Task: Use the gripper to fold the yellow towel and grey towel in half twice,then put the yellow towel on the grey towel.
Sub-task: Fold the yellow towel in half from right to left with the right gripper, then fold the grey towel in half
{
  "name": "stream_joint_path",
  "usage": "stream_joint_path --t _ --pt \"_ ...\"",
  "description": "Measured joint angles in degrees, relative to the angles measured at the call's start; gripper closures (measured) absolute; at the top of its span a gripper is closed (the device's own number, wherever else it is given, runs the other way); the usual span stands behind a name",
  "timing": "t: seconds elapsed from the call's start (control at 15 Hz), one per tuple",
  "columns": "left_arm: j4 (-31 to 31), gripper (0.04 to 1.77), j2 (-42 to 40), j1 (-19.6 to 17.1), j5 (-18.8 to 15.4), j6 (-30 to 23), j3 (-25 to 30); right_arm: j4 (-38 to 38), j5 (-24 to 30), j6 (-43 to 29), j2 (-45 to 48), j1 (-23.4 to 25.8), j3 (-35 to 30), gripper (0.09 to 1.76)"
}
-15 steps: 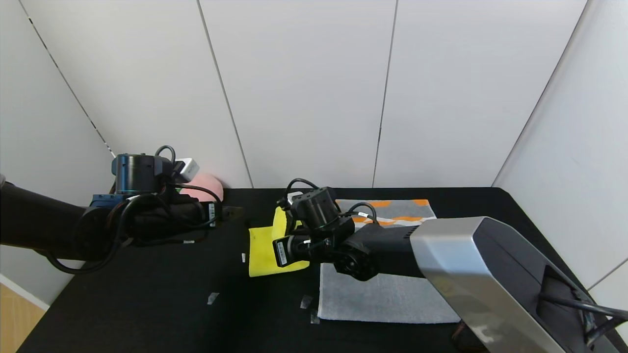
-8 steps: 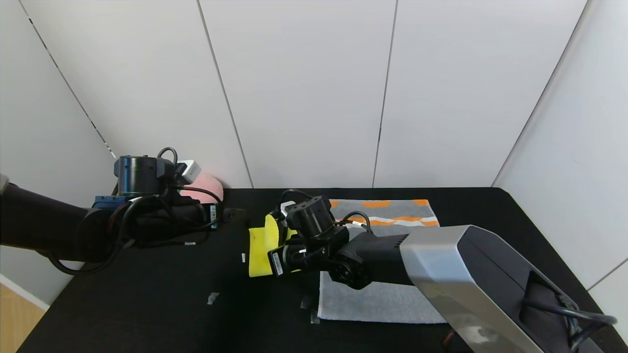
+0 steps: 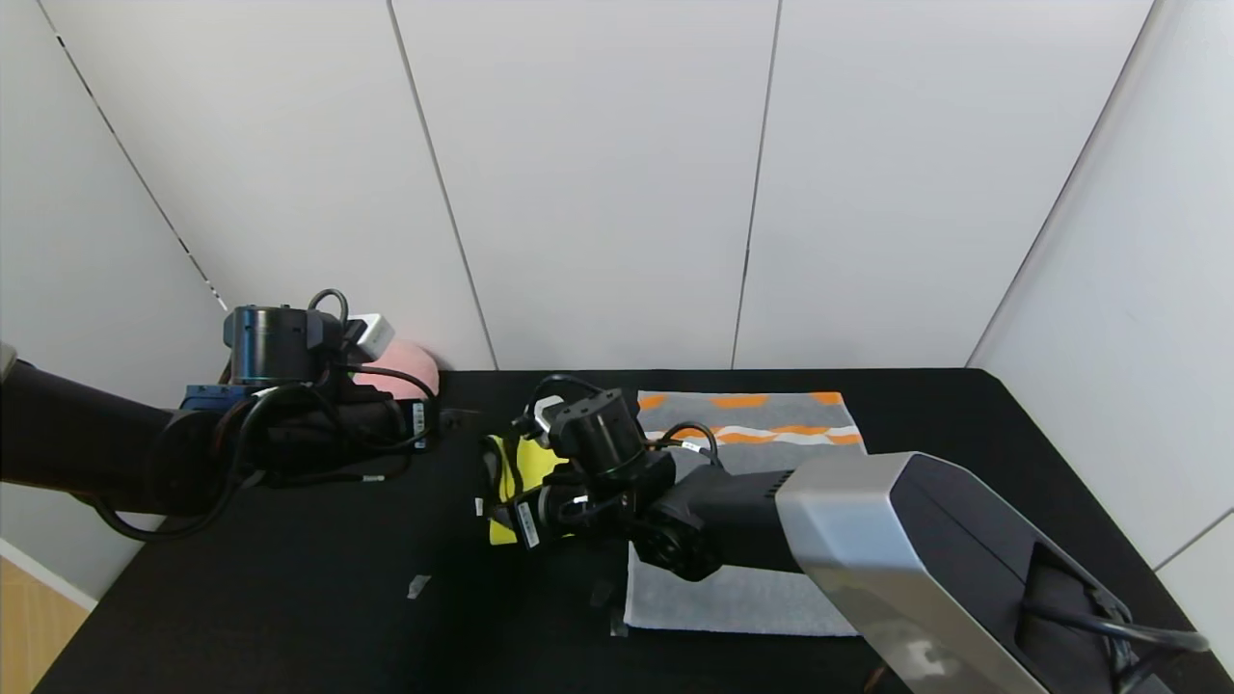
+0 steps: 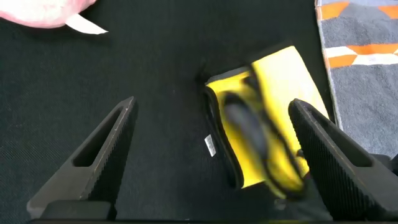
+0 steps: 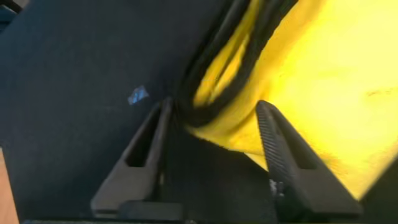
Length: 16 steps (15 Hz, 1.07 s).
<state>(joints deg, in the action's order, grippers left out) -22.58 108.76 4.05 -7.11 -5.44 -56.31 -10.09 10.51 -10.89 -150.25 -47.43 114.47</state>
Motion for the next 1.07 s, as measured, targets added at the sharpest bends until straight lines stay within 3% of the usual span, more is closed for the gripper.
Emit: stream_joint_path --t 0.2,0.67,0.87,1.07 --pt "0.0 0.09 0.0 0.0 0.0 0.0 0.0 -5.9 0.6 0.0 -0.9 -1.2 0.0 0.6" --pt "0.6 0.09 -1.1 0.3 0.0 0.0 0.1 -3.7 0.5 0.2 0.9 0.0 -0.5 0.33" --pt "1.1 0.09 -4.6 3.0 0.0 -0.2 2.2 0.1 0.3 0.3 4.7 2.5 -2.1 0.27" --pt "4.6 0.09 -9.5 7.7 0.5 -0.8 4.5 2.1 0.3 0.6 11.1 5.3 -8.9 0.23"
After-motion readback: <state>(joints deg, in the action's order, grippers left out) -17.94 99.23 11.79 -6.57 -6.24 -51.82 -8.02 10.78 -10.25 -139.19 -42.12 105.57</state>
